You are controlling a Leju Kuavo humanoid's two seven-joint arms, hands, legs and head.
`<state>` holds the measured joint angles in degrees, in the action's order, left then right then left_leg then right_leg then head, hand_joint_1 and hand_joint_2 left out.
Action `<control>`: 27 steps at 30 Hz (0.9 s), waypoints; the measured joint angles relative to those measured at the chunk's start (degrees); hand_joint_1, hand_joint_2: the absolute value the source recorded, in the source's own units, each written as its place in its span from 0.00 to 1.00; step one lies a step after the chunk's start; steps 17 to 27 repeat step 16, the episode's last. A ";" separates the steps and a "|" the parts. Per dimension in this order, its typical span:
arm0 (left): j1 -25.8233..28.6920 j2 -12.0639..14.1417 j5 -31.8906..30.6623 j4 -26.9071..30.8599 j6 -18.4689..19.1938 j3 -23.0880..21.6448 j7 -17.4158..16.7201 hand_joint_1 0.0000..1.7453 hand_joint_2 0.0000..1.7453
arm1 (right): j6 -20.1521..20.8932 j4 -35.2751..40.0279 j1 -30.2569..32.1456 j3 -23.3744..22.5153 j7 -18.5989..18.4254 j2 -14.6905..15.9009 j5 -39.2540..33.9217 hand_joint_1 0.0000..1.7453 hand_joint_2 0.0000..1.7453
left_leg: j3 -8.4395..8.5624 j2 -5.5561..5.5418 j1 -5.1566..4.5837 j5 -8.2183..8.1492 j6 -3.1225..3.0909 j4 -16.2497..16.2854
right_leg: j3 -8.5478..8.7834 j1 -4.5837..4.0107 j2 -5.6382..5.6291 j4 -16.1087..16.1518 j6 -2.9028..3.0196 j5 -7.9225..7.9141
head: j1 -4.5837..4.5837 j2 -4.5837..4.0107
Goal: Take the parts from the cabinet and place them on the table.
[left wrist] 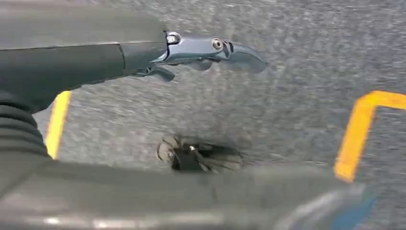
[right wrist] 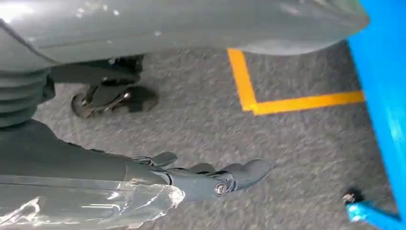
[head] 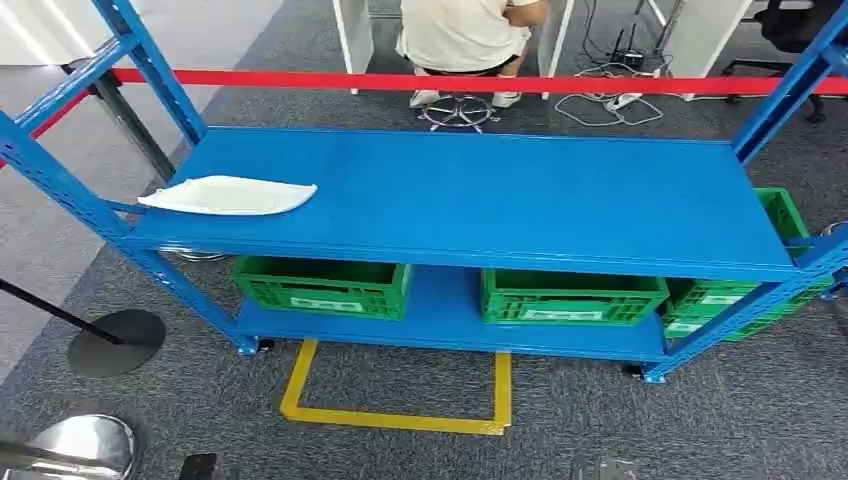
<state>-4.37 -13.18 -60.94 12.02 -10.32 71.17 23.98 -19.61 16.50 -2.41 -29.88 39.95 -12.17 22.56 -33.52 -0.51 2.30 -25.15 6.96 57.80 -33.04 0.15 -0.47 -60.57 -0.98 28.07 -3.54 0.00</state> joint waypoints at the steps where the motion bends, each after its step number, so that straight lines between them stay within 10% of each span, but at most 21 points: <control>1: -0.16 0.00 0.20 -0.02 -0.11 0.09 0.04 0.00 0.00 | 0.00 -0.02 -0.02 -0.07 0.11 0.13 0.00 0.00 0.00 | -0.32 -0.12 -0.18 0.07 -3.90 0.57 | -0.24 -0.13 -0.03 0.11 0.06 -0.30 | 0.31 0.02; 11: -0.02 -0.13 0.35 -0.02 -1.33 0.70 0.15 0.00 0.00 | 0.07 -0.15 -0.07 -1.40 0.09 0.26 0.00 0.00 0.00 | -0.21 -0.18 -0.44 -0.53 -4.13 0.47 | 0.88 0.00 0.10 1.68 -1.06 -0.52 | 0.66 0.00; 27: -0.03 -0.13 0.35 -0.02 -1.42 0.92 0.20 0.00 0.00 | 0.07 -0.13 -0.07 -1.46 0.09 0.26 0.00 0.00 0.00 | -0.14 -0.18 -0.44 -0.54 -4.22 0.45 | 0.88 0.00 0.11 1.70 -1.09 -0.51 | 0.64 0.00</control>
